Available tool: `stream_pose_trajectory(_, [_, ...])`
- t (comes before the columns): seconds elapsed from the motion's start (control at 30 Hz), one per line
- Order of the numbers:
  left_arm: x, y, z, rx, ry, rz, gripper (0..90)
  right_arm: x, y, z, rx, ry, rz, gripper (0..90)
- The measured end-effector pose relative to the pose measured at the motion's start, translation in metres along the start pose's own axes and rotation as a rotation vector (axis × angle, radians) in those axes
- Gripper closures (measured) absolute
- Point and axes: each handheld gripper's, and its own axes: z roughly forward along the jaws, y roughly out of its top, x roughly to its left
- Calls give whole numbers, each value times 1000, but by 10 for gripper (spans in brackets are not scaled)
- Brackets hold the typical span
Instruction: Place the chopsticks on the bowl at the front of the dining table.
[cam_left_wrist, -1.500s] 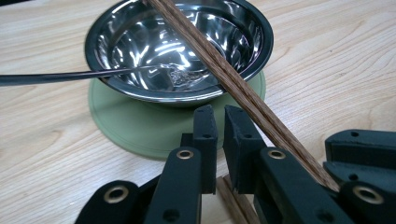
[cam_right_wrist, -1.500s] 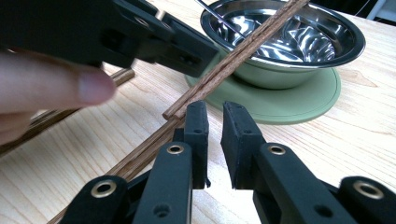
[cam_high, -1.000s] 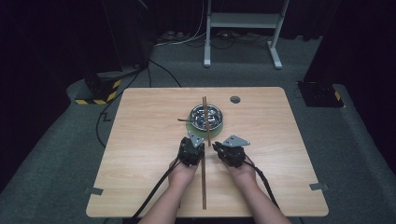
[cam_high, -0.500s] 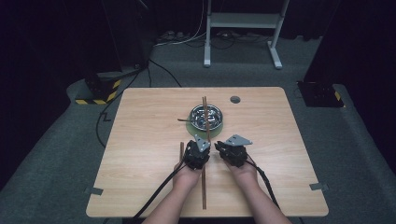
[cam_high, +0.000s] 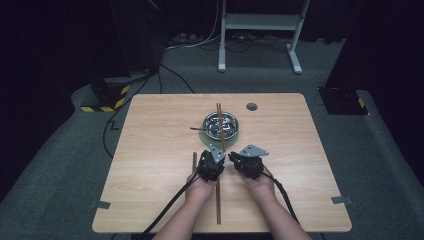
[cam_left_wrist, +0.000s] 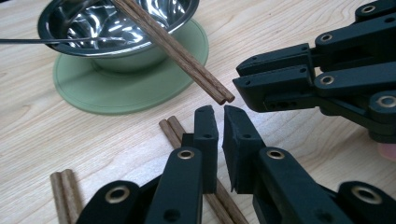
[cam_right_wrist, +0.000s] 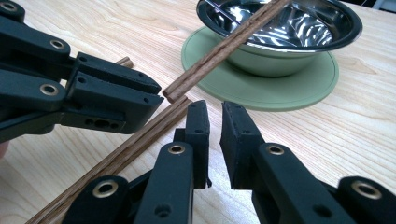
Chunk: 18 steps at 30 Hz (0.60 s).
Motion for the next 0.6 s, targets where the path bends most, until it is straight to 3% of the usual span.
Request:
stream_pose_trajectory(0.1, [6,0,-1,-10,33,-2,845,1,2,0,-3,1,13,824])
stream_pose_trajectory(0.2, [14,2,2,-20,45,-47,846,1,4,-1,-14,0,27,825])
stream_pose_trajectory(0.23, [18,5,4,-25,45,-57,845,0,7,-3,-21,10,53,825])
stream_pose_trajectory(0.43, [26,13,13,-65,42,-101,811,-12,23,-1,-8,-51,69,828])
stream_pose_trajectory(0.47, [28,14,18,-61,47,-116,801,-18,32,0,-24,-47,108,828])
stream_pose_trajectory(0.53, [28,14,21,-52,55,-121,804,-20,36,2,-33,-43,136,829])
stream_pose_trajectory(0.6, [31,13,27,-44,58,-124,814,-19,35,8,-42,-74,140,849])
